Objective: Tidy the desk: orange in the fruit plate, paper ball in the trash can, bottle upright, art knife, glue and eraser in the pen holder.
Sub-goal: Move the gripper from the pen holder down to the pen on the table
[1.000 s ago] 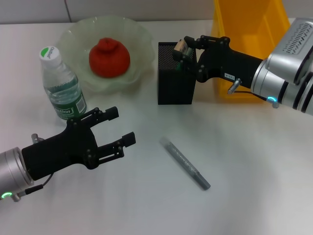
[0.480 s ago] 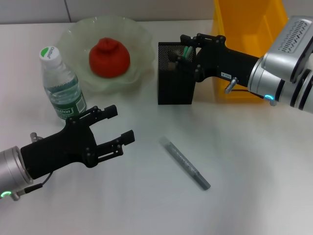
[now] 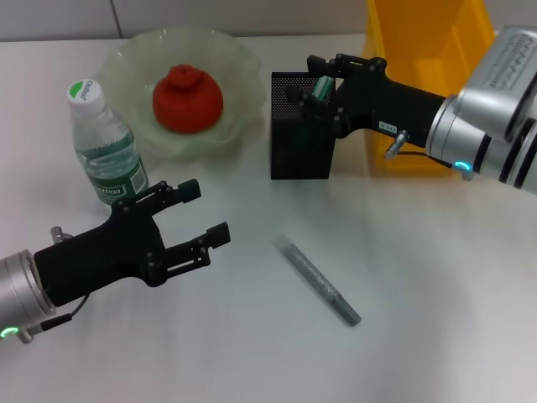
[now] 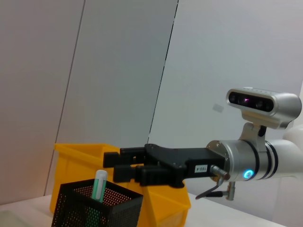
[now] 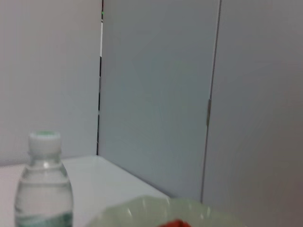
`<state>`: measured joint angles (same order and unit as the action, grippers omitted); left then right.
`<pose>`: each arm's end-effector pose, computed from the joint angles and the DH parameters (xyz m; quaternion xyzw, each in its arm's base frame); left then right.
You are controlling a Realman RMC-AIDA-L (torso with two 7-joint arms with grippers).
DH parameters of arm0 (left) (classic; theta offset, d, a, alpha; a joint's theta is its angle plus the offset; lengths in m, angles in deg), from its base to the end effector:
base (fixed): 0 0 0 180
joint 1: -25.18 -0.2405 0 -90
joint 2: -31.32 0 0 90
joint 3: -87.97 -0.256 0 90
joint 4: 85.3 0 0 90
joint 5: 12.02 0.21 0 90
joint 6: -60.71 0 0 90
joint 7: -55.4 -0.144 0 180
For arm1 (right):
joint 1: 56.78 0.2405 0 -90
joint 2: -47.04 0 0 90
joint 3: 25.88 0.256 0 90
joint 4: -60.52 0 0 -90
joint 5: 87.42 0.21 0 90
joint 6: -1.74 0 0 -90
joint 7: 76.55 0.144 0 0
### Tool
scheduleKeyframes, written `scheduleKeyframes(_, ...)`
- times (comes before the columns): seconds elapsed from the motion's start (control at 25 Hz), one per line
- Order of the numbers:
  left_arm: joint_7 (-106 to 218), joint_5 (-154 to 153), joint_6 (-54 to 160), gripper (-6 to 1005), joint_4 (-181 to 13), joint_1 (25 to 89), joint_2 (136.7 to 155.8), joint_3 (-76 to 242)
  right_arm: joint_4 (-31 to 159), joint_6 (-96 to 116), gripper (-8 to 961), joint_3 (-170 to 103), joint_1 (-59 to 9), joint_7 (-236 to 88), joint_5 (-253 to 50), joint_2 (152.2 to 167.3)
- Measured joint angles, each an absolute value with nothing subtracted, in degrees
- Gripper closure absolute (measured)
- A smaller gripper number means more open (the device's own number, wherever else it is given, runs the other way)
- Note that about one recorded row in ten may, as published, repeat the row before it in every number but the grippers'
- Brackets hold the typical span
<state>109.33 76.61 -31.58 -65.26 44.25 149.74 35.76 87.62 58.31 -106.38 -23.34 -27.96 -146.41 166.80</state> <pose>-0.2927 0.2557 -0.0326 -0.8932 -0.1899 -0.3688 0.1735 0.2113 0.3809 -0.0618 -0.9076 0.1008 0.2782 0.2978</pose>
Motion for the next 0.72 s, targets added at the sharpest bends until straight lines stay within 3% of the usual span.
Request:
scheduleKeyframes(0.24, 109.4, 76.6, -31.6, 200, -65.3, 44.2, 149.69, 35.8, 102.7, 60.6, 461, -106.5, -28.7, -10.1, -153.6, 166.3)
scheduleKeyframes(0.44, 109.4, 76.6, -31.9, 200, -65.3, 43.8, 149.61, 36.5, 125.3, 67.1, 463, -103.7, -31.4, 21.4, -180.6, 166.31)
scheduleKeyframes(0.72, 109.1, 76.6, -32.0, 200, -65.3, 43.5, 149.63, 37.1, 142.7, 87.0, 466, -99.9, -21.6, 56.3, -206.8, 166.1)
